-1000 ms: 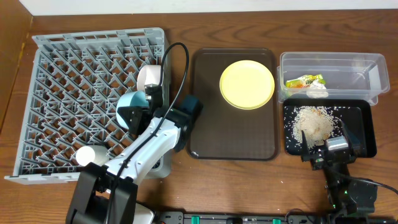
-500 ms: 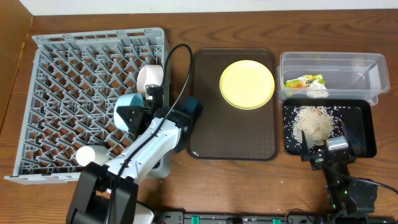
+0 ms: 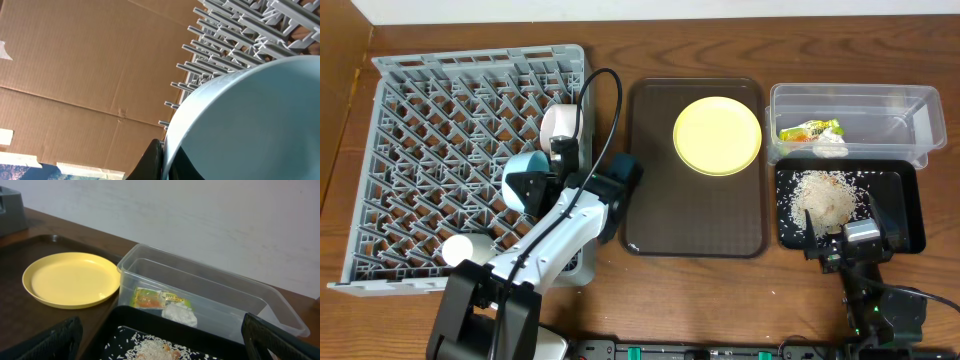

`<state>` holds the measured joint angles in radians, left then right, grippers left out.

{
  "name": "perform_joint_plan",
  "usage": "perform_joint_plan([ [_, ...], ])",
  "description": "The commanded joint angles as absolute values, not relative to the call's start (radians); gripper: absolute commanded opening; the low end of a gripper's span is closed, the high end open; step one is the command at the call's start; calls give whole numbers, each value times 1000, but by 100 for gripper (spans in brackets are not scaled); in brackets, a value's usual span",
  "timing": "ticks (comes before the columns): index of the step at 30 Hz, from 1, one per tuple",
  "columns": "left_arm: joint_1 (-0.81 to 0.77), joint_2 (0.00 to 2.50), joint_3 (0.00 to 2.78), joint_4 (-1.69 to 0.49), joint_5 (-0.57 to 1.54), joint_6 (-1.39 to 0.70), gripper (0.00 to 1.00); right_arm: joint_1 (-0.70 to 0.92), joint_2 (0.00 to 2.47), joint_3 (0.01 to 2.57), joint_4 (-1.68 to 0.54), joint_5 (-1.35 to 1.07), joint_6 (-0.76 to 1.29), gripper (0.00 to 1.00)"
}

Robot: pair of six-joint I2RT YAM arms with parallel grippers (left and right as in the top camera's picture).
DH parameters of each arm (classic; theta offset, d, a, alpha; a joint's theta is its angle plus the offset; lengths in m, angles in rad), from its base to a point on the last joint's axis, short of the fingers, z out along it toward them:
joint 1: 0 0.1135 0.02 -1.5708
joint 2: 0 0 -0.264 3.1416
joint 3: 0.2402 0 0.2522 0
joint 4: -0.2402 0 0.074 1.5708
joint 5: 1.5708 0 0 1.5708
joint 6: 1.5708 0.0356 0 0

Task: Sort waste into correct bins and load items into the dishwasher
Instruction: 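Settle the blue bowl upright in the rack slots and release, then reach the left gripper to the yellow plate and grip its edge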

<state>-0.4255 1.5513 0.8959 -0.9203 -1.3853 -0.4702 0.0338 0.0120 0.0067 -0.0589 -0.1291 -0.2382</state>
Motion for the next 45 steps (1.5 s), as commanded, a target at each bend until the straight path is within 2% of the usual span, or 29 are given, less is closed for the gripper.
perform_joint_plan([
  [1,-421,1562,888,-922,-1376,-471,8,25,8,6,-64,-123,-224,99],
  [10,-453,1562,888,-917,-1153,-472,9,25,8,6,-64,-123,-224,99],
  [15,-455,1561,889,-923,-1064,-472,21,25,8,6,-64,-123,-224,99],
  [19,-456,1551,891,-942,-950,-481,23,25,8,6,-64,-123,-224,99],
  [24,-456,1503,948,-994,-699,-514,46,25,8,6,-64,-123,-224,99],
  [31,-456,1384,1045,-980,-345,-536,50,25,8,6,-64,-123,-224,99],
  [37,-456,1317,1058,-767,-33,-536,54,25,8,6,-64,-123,-224,99],
  [42,-456,1370,1048,-556,9,-508,56,25,8,6,-64,-123,-224,99],
  [45,-456,1453,1048,-392,46,-429,63,25,8,6,-64,-123,-224,99],
])
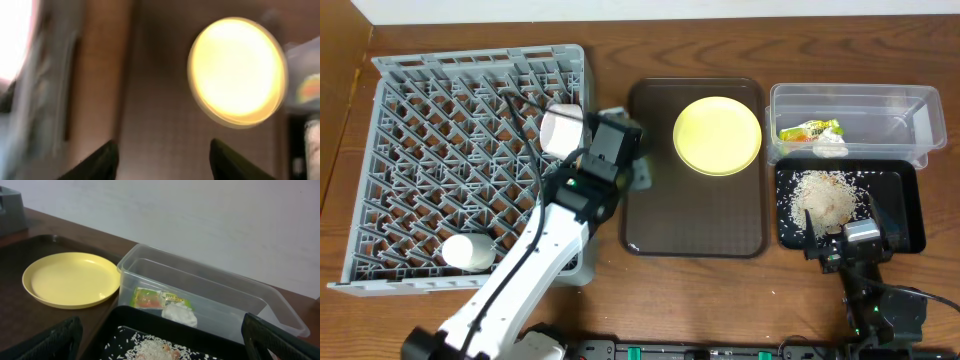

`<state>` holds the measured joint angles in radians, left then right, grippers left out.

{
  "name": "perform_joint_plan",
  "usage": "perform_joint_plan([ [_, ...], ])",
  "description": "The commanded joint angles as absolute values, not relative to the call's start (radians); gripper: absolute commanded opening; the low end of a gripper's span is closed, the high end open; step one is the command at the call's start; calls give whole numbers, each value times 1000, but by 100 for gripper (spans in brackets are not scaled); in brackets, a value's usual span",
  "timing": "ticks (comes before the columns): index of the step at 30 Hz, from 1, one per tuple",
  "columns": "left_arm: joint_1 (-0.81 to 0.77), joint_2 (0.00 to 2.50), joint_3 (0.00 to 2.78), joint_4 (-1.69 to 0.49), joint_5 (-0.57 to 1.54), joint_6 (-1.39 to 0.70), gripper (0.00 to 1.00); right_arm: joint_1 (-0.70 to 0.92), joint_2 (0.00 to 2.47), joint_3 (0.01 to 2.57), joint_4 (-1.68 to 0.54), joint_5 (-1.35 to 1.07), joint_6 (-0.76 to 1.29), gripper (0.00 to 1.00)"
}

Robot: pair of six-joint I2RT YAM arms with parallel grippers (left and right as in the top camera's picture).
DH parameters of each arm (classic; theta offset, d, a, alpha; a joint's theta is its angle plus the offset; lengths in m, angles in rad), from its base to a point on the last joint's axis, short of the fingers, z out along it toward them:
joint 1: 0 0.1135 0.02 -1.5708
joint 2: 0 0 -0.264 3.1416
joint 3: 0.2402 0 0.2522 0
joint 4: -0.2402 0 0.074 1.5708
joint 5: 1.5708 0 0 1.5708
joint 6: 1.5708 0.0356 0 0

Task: Sort waste into correct bins and load items into the dishwasher
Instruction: 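Reach the left gripper to the yellow plate and grip its edge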

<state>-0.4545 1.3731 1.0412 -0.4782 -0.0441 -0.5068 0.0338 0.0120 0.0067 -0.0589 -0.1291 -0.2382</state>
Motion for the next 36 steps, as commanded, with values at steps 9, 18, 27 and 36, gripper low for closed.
perform_joint_plan([
  [9,-455,1810,1072,-37,295,-435,69,25,8,6,-64,-123,-224,99],
  [18,-455,1963,1076,41,299,-556,68,25,8,6,-64,-123,-224,99],
  [27,-433,2053,1076,59,369,-772,34,25,8,6,-64,-123,-224,99],
  [36,-336,2053,1076,130,601,-790,19,25,8,6,-64,-123,-224,99],
])
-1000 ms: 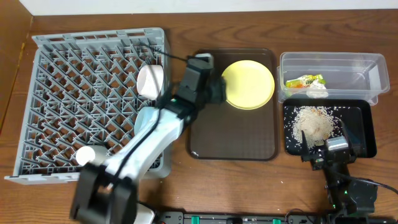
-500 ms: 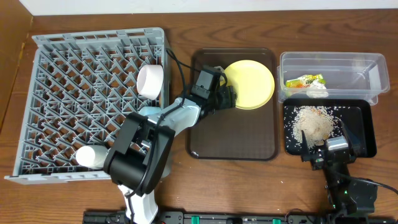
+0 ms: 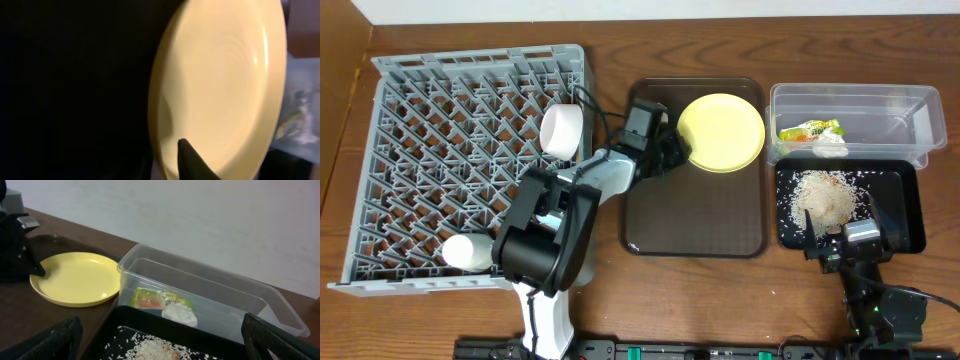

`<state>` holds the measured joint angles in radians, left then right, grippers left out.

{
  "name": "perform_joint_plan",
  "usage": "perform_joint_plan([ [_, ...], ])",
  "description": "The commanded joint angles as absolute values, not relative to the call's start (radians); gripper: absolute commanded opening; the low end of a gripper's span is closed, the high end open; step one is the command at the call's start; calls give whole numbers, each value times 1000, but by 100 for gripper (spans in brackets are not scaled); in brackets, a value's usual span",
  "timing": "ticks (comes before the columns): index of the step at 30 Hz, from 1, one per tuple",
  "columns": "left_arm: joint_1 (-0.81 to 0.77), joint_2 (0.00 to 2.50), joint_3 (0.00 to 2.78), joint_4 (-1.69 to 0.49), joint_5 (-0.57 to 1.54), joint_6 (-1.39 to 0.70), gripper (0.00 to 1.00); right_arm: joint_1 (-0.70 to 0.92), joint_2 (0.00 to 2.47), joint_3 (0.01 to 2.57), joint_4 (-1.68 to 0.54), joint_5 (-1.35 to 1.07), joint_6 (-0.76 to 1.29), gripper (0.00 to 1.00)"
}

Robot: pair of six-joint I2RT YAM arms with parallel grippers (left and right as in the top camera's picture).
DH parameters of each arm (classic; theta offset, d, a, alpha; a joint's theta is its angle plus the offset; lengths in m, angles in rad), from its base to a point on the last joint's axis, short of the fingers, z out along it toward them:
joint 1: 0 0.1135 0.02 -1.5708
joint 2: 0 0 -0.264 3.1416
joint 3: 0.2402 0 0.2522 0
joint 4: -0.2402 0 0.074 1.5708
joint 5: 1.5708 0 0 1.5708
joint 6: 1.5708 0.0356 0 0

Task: Sort waste into correct bins and load items into the dishwasher
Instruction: 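Reach the left gripper to the yellow plate and grip its edge, then lift the yellow plate and carry it over the rack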

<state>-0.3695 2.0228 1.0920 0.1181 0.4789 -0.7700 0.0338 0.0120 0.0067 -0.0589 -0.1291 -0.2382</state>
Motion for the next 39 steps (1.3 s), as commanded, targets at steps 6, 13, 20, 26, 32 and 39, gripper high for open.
perform_joint_plan([
  [6,-292,2053,1073,163,723,-746,15,25,8,6,-64,-123,-224,99],
  [13,-290,2053,1063,163,723,-738,17,25,8,6,-64,-123,-224,99],
  [20,-334,2053,1062,159,616,-739,38,25,8,6,-64,-123,-224,99],
  [26,-408,2055,1062,134,435,-771,38,25,8,6,-64,-123,-224,99],
  [32,-434,2091,1062,113,382,-807,26,25,8,6,-64,-123,-224,99],
  [39,-432,2175,1062,158,468,-794,9,25,8,6,-64,-123,-224,99],
])
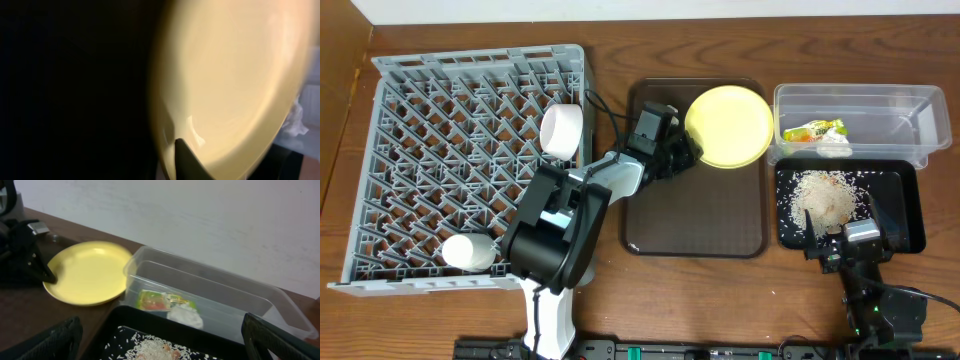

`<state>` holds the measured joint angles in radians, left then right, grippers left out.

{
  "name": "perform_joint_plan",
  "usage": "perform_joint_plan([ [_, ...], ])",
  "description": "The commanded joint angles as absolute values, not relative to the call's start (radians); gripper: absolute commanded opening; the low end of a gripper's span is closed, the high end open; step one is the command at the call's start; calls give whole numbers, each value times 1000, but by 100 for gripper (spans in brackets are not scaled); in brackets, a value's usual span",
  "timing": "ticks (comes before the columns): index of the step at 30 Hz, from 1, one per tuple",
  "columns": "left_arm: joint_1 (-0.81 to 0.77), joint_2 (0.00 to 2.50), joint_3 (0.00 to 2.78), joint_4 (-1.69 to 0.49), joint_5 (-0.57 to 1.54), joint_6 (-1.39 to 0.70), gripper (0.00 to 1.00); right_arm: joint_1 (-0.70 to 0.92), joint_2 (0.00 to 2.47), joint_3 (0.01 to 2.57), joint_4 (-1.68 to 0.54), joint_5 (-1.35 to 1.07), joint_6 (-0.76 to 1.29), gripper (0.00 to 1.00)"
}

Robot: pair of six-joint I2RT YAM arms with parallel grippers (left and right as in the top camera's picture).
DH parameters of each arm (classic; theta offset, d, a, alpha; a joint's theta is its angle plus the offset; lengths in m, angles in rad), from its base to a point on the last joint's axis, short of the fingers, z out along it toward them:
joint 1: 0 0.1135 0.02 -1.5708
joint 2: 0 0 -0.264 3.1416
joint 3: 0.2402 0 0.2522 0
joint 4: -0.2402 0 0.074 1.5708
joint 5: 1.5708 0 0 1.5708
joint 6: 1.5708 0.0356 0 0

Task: Sort waste into correct bins and load items into the dishwasher
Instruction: 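Lift the yellow plate and carry it over the rack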

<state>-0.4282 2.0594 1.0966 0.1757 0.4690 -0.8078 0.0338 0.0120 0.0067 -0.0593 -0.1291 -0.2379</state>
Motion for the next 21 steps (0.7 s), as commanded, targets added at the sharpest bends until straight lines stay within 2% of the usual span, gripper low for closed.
perform_joint_plan([
  [1,-432,2186,1062,168,485,-794,8,25,8,6,-64,-123,-224,99],
  [11,-422,2114,1063,189,516,-746,8,25,8,6,-64,-123,-224,99],
  [16,-363,1885,1063,107,475,-665,8,25,8,6,-64,-123,-224,99],
  [21,-277,1636,1063,-108,301,-553,8,25,8,6,-64,-123,-224,99],
])
